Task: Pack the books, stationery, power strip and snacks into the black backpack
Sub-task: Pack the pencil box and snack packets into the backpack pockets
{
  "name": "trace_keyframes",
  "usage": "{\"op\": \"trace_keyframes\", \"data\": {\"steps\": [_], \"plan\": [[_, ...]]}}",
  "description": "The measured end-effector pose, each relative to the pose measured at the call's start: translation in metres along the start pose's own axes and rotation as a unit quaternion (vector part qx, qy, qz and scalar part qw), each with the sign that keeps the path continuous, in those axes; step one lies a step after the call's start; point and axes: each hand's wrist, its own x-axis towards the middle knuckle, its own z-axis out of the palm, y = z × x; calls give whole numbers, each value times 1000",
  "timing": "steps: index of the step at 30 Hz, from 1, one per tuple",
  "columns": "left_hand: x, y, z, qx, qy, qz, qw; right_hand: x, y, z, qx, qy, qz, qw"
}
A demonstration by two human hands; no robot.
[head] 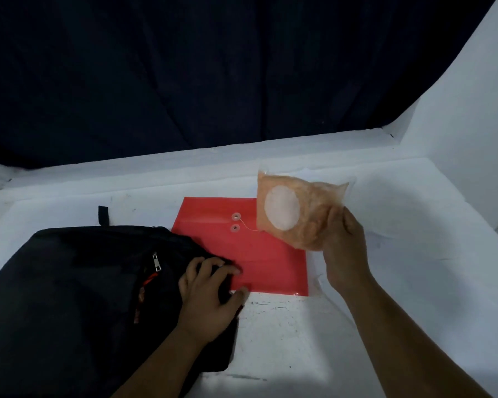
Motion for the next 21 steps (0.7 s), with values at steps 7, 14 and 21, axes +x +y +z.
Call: {"op": "trace_keyframes", "data": {"steps": [7,14,21], "plan": [[-6,17,-46,-559,22,-174,811,-47,15,21,37,-135,190,972],[-17,13,-101,-552,57,-270,787,-71,14,36,125,-279,233,923],[-30,0,-133,-629,75,-339,695,-105,18,88,300,-367,204,857]]}}
